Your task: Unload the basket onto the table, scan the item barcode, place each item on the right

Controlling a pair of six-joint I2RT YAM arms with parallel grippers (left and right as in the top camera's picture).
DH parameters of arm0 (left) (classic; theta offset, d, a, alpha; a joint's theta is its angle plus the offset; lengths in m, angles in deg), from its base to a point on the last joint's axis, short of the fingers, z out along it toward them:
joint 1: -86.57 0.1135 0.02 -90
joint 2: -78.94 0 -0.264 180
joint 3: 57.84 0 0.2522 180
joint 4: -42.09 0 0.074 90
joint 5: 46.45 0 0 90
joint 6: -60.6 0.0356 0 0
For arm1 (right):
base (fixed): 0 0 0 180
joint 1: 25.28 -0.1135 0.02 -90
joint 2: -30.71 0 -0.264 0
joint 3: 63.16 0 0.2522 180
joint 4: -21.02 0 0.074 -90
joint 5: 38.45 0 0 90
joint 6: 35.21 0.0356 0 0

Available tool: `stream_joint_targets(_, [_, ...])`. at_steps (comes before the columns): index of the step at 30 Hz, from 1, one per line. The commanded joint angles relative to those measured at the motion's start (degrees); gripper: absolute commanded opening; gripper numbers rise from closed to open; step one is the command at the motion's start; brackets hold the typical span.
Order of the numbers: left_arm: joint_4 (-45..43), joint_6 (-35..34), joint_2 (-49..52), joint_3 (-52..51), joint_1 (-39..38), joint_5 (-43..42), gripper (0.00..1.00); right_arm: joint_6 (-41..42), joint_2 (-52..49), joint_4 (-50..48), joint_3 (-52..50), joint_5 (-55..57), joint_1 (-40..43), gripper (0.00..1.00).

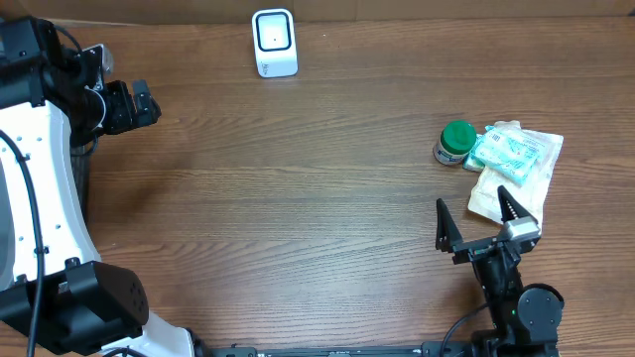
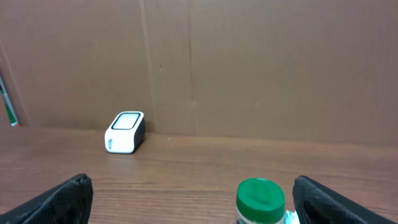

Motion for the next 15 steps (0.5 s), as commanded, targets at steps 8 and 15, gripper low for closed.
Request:
stream_joint_targets(8, [-0.04,0.24,-0.35,0.59,-0.13,-0.26,1.0,-0.24,0.96,4.15,-1.68,-0.28,-0.61,1.0])
stream_joint_targets(15, [-0.04,0.24,-0.35,0.59,-0.13,-0.26,1.0,0.37,0.96,6.36,-1.68,-0.22,-0.61,1.0])
